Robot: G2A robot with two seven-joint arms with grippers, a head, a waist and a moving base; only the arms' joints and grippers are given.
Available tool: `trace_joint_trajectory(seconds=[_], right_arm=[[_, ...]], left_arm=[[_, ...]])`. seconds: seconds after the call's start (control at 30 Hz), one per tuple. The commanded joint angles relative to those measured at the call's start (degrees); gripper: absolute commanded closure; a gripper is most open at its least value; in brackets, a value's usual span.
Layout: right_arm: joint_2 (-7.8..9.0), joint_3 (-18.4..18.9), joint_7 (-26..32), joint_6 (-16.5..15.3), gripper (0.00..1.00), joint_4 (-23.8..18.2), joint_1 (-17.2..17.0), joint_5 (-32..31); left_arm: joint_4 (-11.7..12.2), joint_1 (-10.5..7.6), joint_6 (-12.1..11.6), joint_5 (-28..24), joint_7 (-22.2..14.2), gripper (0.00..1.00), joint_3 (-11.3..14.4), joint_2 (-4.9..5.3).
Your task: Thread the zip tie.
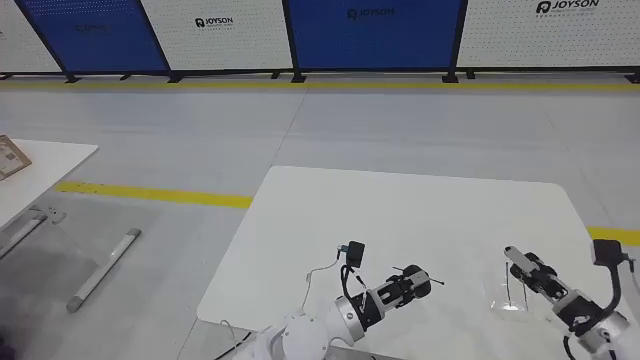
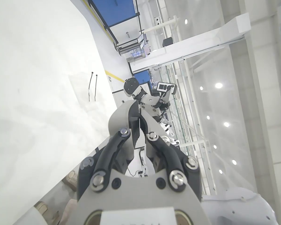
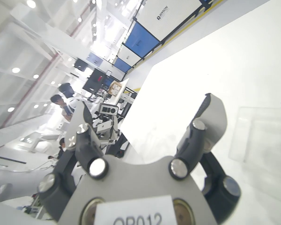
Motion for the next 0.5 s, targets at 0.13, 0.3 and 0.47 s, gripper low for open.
trace_joint_trajectory(seconds=[0.13,0.3,0.47], right_arm=[[0.91,-0.57,7.92,3.11,0.00,1.38,4.42,-5.13],[0.91,-0.57,7.92,3.11,0.00,1.38,4.42,-5.13],[0.91,-0.57,7.92,3.11,0.00,1.38,4.42,-5.13]], left_arm=[[0.00,0.00,0.00,0.00,0.00,1.00,0.00,0.00],[0.00,0.00,0.00,0.00,0.00,1.00,0.00,0.00],[0.00,0.00,0.00,0.00,0.00,1.00,0.00,0.00]])
